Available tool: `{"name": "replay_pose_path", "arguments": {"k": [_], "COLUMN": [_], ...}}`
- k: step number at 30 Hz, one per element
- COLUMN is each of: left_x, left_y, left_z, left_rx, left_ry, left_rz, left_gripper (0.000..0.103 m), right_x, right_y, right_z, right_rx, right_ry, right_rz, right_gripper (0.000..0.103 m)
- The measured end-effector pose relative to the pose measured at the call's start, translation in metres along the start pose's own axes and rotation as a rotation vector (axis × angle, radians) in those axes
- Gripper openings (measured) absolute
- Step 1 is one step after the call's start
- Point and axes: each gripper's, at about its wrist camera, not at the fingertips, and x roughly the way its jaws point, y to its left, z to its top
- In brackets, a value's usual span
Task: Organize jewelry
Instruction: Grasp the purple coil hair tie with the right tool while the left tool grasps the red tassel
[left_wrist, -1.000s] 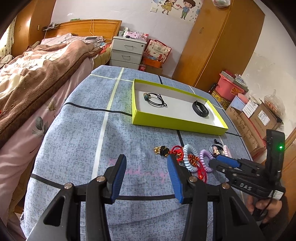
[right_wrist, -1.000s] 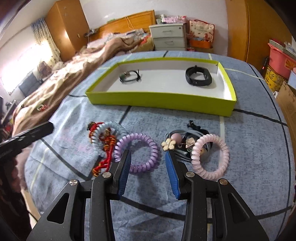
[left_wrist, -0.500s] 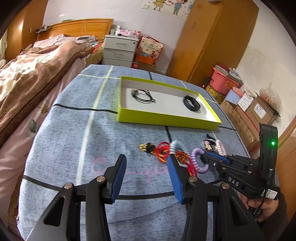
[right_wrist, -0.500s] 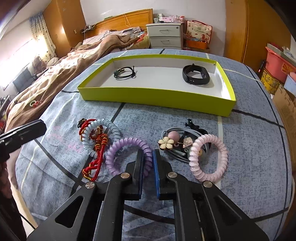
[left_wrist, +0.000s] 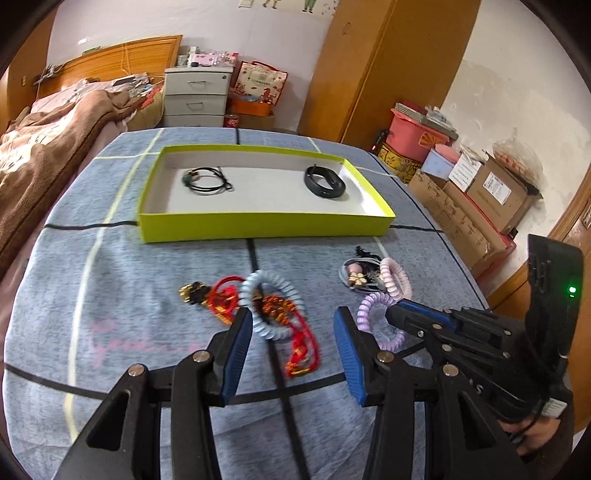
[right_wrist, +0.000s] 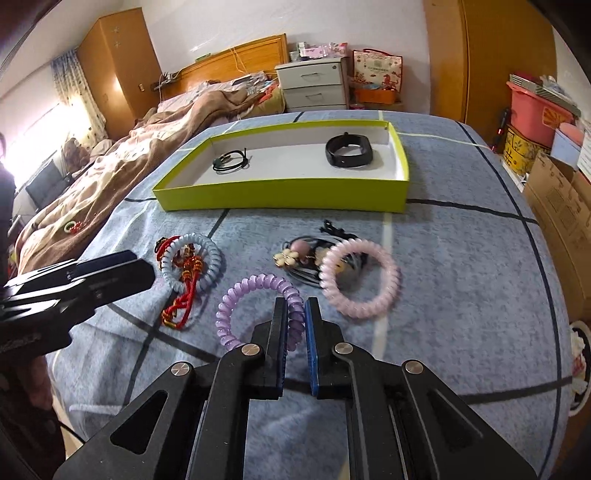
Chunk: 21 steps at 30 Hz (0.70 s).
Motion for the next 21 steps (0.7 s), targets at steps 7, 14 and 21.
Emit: {"name": "replay_pose_path", "arguments": {"k": [7,14,21], "left_x": [0.021,0.03,0.033], "left_y": [-0.012,-0.012,-0.011], "left_z": [0.001,0.001,0.0], "left_rx": [0.006,0.002,0.009], "left_ry": [0.039,0.057,0.066], "left_rz": [0.042,0.106,0.127], "left_gripper": [0.048,0.047,0.029], "right_x": [-0.007,-0.008,-0.013], "right_y": [-0.009,-0.013,-0.014], "right_z": [0.0,-0.001,-0.001], "right_rx": [0.015,0.023,0.026], "right_ry": [-0.02,-0.028,-0.043], "right_rz": [0.019,0.044,0.054], "right_gripper": [0.01,0.01,0.01]}}
